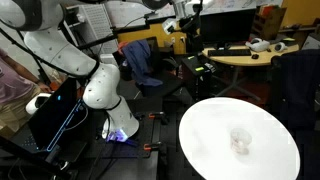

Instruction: Remove the marker from the cup and put it on the table

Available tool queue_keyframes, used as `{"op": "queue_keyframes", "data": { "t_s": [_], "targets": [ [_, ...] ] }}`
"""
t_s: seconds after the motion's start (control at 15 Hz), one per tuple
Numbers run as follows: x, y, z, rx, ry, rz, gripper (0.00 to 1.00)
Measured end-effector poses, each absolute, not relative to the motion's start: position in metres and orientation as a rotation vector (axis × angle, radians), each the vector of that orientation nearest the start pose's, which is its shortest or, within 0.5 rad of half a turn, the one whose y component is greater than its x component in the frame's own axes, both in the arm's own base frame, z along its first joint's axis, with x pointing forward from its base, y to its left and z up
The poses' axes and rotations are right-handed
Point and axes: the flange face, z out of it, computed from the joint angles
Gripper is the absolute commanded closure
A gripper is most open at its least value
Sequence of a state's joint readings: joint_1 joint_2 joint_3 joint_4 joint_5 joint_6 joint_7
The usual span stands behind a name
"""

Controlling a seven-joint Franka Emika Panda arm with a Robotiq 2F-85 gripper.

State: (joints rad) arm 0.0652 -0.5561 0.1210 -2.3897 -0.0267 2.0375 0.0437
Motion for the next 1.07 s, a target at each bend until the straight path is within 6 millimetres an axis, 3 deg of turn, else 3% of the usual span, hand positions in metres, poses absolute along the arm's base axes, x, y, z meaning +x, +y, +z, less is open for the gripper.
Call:
{"op": "queue_keyframes", "data": {
  "t_s": [1.07],
  "targets": [
    [0.3971, 0.0777, 0.536, -3.201, -0.237, -0.34, 0.0]
  ]
}}
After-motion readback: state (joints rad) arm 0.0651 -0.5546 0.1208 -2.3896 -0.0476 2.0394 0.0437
